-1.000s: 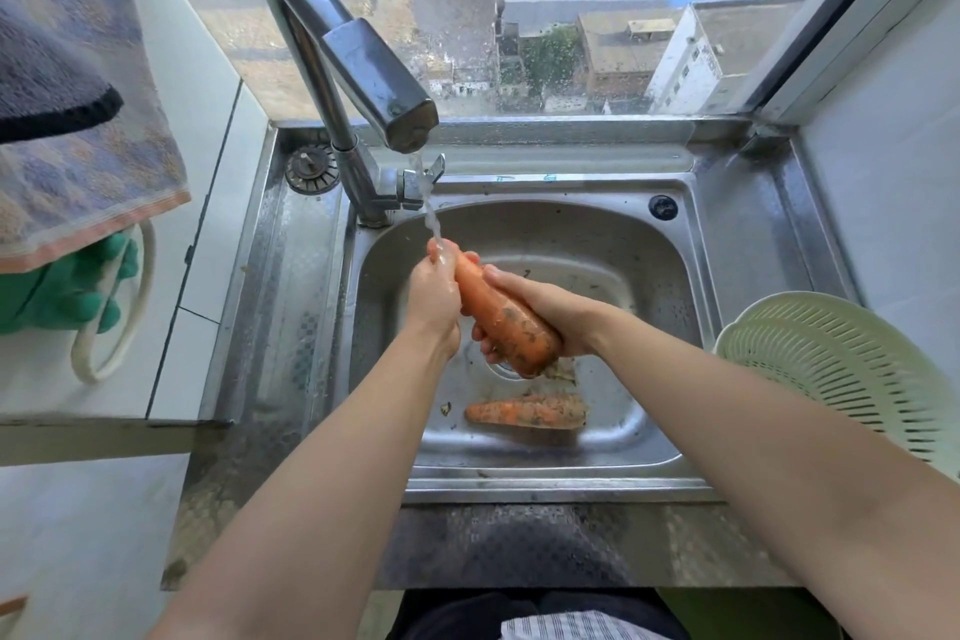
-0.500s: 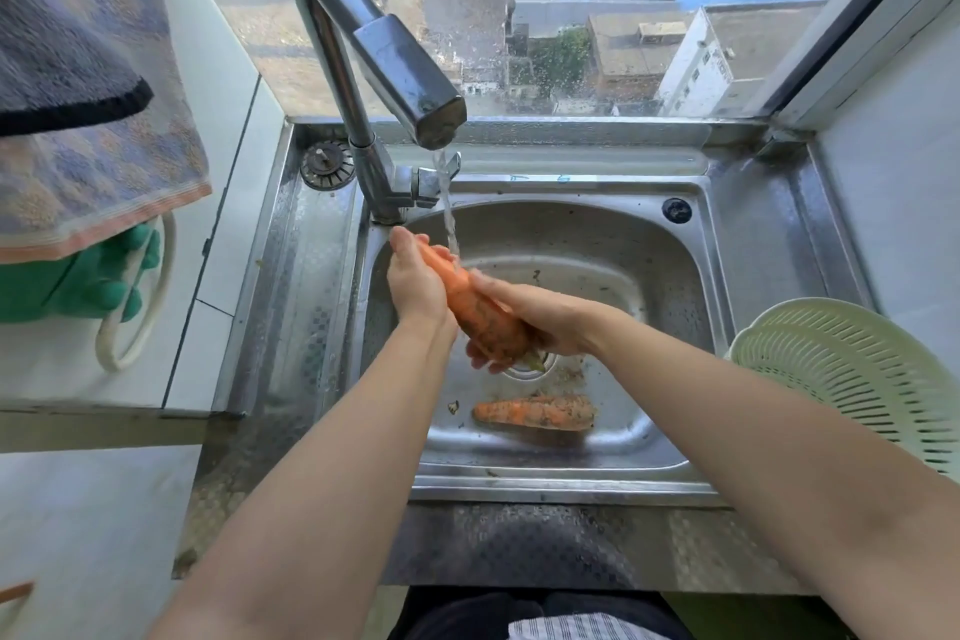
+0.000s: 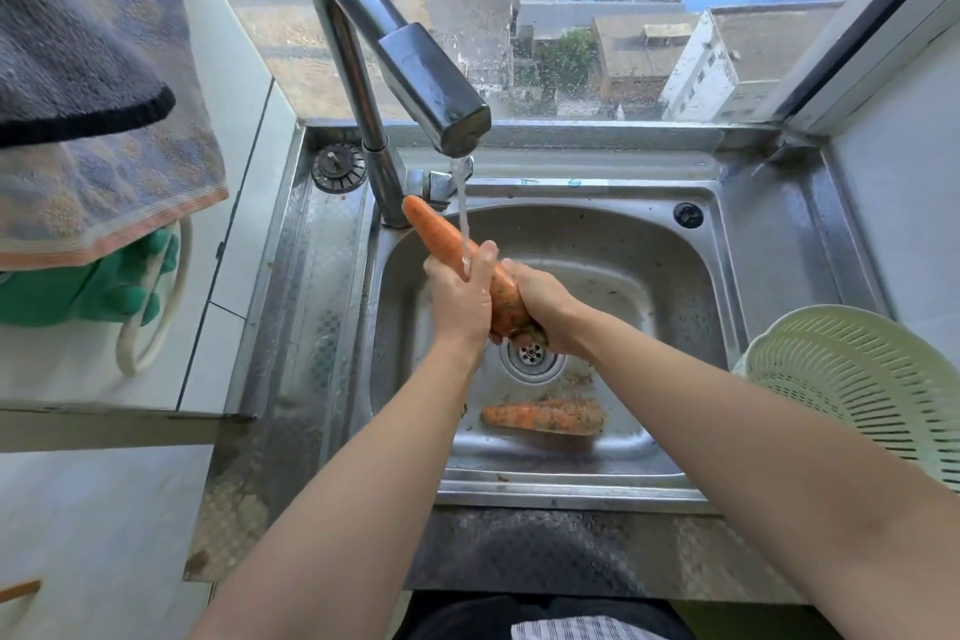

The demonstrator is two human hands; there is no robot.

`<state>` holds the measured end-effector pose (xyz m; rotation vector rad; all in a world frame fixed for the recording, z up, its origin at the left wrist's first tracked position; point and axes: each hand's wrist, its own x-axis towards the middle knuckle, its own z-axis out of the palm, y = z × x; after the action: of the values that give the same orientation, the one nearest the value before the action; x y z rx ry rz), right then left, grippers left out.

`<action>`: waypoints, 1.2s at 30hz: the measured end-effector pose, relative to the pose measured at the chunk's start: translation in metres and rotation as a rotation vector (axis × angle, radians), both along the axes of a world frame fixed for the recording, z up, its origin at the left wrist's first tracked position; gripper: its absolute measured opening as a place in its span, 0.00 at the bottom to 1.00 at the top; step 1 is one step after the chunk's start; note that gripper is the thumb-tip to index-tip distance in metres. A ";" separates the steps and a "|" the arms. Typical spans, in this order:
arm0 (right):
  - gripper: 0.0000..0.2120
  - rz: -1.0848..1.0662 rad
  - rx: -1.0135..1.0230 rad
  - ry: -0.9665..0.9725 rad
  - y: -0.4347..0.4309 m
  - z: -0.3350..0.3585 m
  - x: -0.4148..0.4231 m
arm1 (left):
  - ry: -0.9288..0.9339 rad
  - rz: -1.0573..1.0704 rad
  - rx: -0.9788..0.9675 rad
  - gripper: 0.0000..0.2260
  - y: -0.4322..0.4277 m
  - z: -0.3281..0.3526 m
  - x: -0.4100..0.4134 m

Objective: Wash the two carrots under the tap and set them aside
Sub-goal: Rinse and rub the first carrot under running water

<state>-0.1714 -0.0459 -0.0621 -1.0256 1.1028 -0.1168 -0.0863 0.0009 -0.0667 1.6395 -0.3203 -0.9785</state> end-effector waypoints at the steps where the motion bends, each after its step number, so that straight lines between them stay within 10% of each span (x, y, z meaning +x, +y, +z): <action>1: 0.21 -0.009 0.008 -0.007 0.001 0.000 0.000 | -0.039 -0.007 0.002 0.23 0.000 0.002 0.000; 5: 0.13 -0.043 0.064 -0.042 0.005 0.005 0.002 | 0.093 0.097 0.071 0.46 -0.008 0.012 0.007; 10: 0.17 -0.060 0.071 0.013 0.002 0.004 0.002 | -0.016 -0.089 0.050 0.22 0.002 0.002 0.002; 36: 0.27 -0.086 -0.037 0.222 0.010 0.012 0.019 | 0.133 -0.101 0.124 0.26 0.004 -0.009 0.013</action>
<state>-0.1520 -0.0363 -0.0506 -1.0419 1.3510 -0.0940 -0.0732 0.0051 -0.0758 1.6724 -0.2586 -1.1987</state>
